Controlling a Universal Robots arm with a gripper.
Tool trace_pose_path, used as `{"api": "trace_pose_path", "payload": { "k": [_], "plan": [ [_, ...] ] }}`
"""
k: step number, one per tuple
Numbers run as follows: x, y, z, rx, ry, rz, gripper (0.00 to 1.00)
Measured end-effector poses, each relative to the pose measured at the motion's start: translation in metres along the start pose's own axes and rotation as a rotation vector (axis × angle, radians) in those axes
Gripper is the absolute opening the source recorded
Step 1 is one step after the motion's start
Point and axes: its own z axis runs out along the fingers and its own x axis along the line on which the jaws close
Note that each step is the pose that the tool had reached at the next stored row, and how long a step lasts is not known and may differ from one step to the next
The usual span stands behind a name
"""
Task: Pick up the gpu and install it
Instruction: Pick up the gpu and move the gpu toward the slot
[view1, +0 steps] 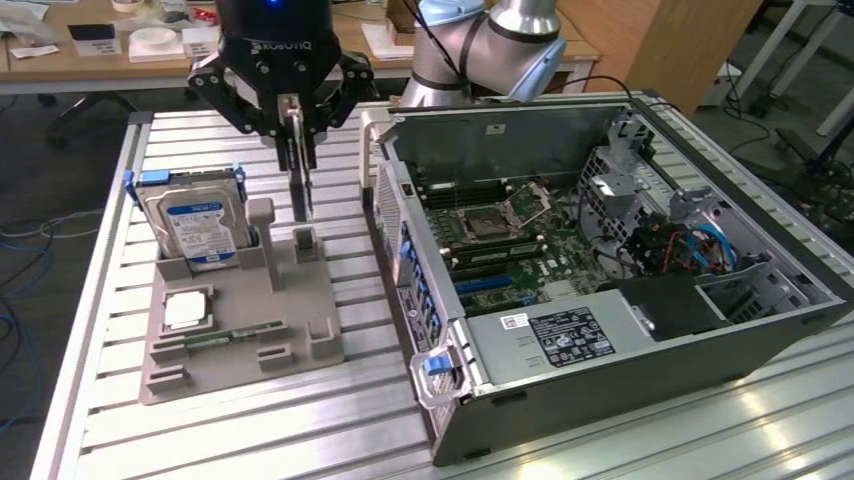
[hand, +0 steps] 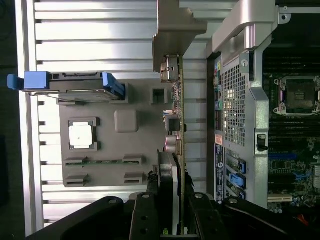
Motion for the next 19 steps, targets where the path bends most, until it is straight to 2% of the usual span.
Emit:
{"api": "trace_pose_path", "payload": {
  "k": [4,5,19],
  "plan": [
    [0.0,0.0,0.0,0.0,0.0001,0.0,0.28],
    [0.0,0.0,0.0,-0.0496,0.0018,0.001,0.28],
    [0.0,0.0,-0.0004,-0.0496,0.0018,0.001,0.28]
  ]
}}
